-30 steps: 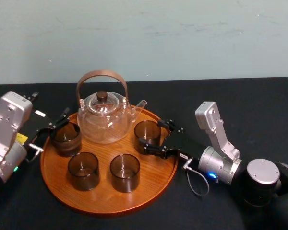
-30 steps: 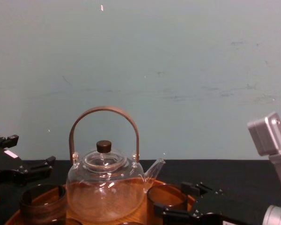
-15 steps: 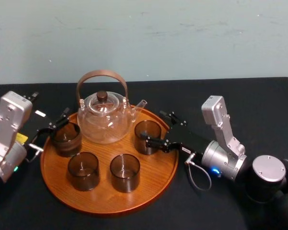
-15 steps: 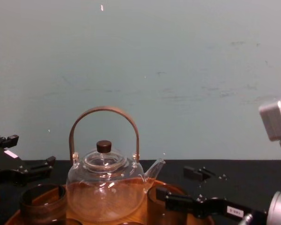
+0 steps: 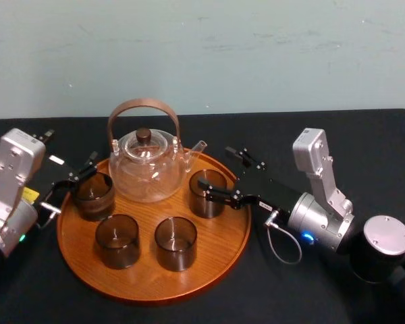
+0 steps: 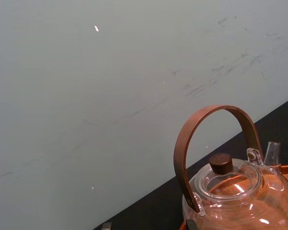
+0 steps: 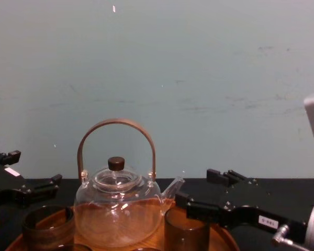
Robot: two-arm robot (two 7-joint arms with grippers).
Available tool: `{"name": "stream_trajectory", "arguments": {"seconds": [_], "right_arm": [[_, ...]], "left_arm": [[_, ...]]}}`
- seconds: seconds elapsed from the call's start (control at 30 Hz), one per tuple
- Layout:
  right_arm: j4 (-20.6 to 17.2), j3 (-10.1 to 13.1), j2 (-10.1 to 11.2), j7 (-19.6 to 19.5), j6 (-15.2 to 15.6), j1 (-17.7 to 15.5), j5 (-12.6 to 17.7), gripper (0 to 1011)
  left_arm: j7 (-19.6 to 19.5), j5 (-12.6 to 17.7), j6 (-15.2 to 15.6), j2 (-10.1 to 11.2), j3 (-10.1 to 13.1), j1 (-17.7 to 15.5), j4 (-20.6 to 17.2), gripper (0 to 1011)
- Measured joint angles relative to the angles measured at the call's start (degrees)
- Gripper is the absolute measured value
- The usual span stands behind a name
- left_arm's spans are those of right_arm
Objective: Pick up the glass from the table and place it on the tray.
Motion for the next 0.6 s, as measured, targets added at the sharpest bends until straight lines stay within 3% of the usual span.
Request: {"name": "stream_trajectory", "arguments": {"seconds": [0.6], "right_arm": [[-6.26,2.74,3.52,-1.64,-0.18,-4.14,1.76,1002]], "left_arm": [[0.0,0.0,0.0,0.0,0.0,0.0,0.0,1001]]}}
